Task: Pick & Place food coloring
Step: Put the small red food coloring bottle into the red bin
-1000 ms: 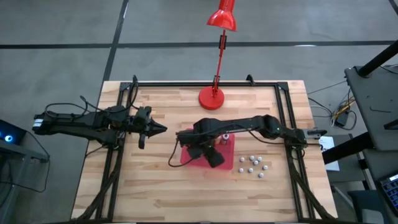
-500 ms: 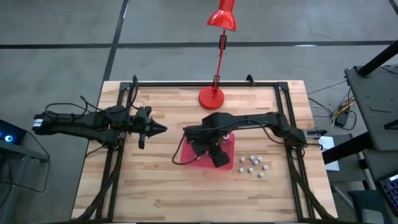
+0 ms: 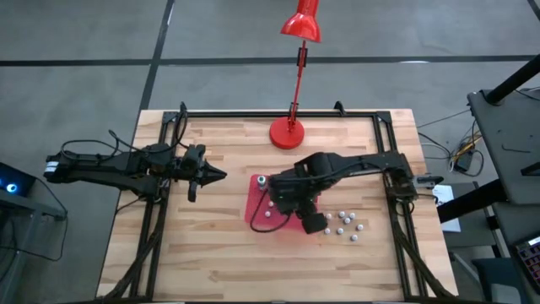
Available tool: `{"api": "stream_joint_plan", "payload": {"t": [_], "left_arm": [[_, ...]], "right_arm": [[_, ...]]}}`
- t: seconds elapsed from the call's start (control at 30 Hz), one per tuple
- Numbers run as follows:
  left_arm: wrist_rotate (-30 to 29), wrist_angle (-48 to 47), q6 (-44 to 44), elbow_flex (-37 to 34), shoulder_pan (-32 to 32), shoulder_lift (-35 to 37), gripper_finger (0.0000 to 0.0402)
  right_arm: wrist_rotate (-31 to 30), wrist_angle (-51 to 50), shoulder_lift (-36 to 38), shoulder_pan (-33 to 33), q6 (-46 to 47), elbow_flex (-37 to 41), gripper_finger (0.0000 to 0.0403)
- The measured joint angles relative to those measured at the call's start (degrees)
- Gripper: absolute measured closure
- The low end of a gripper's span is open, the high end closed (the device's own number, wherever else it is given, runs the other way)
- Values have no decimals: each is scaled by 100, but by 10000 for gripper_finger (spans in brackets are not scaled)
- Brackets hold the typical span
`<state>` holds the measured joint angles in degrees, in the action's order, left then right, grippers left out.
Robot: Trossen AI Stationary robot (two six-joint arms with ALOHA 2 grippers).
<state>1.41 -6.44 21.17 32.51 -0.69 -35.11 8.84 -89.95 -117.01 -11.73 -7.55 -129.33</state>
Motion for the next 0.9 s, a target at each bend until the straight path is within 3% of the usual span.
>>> {"api": "stream_joint_plan", "payload": {"t": [0.17,0.57,0.9], "left_arm": [[0,5,2,0,2,0,402],[2,18,7,0,2,0,402],[0,42,9,0,0,0,402]], "right_arm": [[2,157,546,-124,143,851,306],[-1,1797,2259,-125,610,3820,328],[0,2338,3024,-125,655,5451,335]]}}
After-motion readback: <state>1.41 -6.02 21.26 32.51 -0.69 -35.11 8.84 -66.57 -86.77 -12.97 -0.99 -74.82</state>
